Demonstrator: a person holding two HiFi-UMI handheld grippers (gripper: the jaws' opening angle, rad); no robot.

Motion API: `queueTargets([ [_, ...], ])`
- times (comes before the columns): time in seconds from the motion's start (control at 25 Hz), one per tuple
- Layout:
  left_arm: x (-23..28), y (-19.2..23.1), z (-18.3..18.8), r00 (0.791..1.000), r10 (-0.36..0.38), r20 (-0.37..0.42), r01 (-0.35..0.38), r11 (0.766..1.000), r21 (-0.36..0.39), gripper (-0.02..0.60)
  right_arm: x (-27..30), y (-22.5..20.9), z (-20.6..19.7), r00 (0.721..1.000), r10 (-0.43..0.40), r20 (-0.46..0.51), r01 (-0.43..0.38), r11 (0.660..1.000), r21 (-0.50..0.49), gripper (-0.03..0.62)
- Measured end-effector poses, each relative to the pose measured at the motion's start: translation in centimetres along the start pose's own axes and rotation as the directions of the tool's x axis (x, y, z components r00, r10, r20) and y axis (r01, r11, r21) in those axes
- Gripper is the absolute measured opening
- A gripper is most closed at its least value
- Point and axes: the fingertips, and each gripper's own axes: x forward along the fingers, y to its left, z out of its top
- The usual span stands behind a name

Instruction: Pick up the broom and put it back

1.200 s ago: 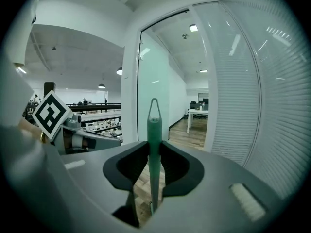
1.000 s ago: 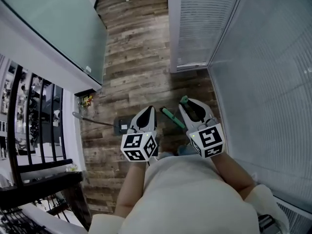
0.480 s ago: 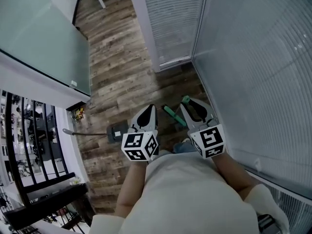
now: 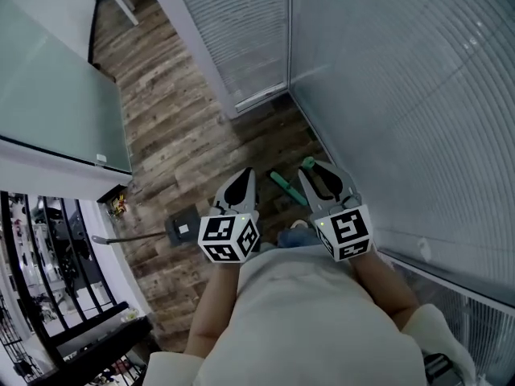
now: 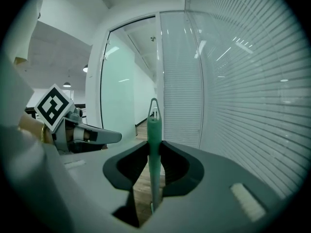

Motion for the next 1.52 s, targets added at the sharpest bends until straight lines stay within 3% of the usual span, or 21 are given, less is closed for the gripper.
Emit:
queueTargets([
  [0.84, 9.1, -6.3, -3.5, 0.982, -0.153, -0.112, 0.158, 0.987, 0.035, 0.006, -4.3, -12.4, -8.9, 0.963, -0.245, -0.109, 0.255, 0.962, 0.093, 0.093],
  [1.52, 13.9, -11.6, -6.6, 0.939, -0.287, -0.192, 0.306, 0.949, 0.076, 0.006, -9.2, -17.7, -18.7, 0.88, -0.397, -0.26, 0.443, 0.883, 0.154, 0.092],
])
